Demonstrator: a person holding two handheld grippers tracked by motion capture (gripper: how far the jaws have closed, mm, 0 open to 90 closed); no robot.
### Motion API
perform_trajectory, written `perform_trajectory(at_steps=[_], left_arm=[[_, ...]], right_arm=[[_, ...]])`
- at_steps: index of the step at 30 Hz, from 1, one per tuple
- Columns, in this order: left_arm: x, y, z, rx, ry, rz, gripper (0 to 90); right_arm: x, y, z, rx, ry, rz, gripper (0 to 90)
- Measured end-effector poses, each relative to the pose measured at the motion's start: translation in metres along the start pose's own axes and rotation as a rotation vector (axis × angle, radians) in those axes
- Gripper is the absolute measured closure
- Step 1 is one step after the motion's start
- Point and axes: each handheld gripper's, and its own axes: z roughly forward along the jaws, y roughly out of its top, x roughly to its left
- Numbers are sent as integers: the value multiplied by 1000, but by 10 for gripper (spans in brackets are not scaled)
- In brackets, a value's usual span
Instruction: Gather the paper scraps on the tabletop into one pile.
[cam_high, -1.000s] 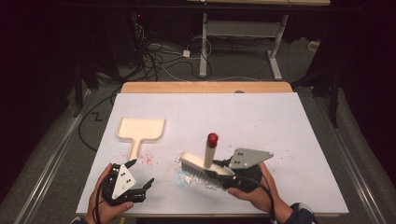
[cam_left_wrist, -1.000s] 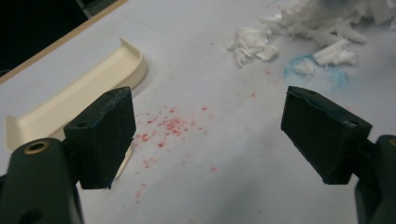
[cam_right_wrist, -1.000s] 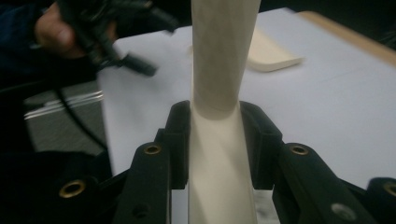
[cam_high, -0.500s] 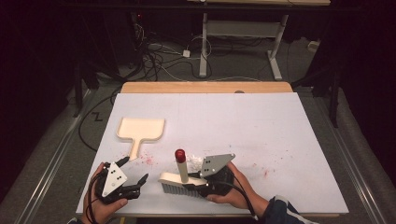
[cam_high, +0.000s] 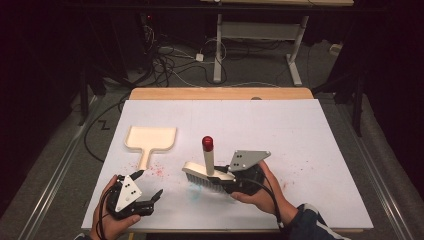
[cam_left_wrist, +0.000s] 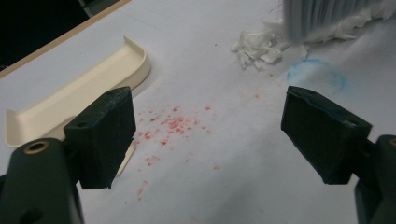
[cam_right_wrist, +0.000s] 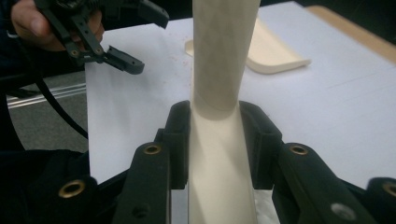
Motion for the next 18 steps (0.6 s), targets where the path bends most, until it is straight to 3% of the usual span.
perform_trajectory(at_steps=[6, 10, 14, 18], left_arm=[[-3, 0, 2, 15, -15, 17, 169], [-5, 0, 2, 28, -23, 17, 192], [-6, 1, 4, 34, -23, 22, 192], [-9, 2, 6, 43, -28, 33, 191]], right_arm=[[2, -4, -38, 1, -33, -24, 679], [0, -22, -64, 41, -95, -38, 679], [-5, -47, -92, 66, -116, -33, 679], [-9, -65, -108, 101, -123, 0, 679]])
